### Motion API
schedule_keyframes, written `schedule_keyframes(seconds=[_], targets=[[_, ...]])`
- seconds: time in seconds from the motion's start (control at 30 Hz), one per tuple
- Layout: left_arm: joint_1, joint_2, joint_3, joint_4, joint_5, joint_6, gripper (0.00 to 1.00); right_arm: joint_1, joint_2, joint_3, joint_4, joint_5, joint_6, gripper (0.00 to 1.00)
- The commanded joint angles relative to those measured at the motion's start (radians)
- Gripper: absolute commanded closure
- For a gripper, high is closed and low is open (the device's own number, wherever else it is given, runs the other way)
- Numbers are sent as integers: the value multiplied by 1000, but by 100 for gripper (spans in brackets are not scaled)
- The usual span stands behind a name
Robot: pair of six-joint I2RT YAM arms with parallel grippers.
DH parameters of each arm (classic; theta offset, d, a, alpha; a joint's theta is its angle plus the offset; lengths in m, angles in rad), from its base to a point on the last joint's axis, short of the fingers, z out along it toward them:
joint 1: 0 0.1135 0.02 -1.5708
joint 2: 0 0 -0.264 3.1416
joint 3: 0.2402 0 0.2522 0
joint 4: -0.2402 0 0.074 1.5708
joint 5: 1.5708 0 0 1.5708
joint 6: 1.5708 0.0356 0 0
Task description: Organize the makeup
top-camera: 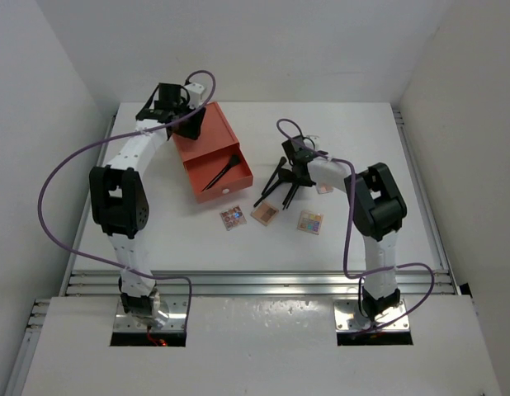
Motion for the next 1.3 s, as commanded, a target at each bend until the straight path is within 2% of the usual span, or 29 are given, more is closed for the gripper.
schedule_keyframes(seconds=[0.0,0.37,0.6,0.93,1.27], targets=[[5,-4,30,36,1,-46,44,0,15,45,-15,0,32,80],[14,30,-25,45,30,-84,44,0,-24,10,21,-95,55,79],[14,30,-34,45,50,-84,44,17,-77,-22,21,-66,51,78],[14,39,-43,45,50,-94,44,20,-87,-41,54,-111,63,75],[14,39,-43,45,50,-94,44,11,-55,-18,-43,-89,112,80]])
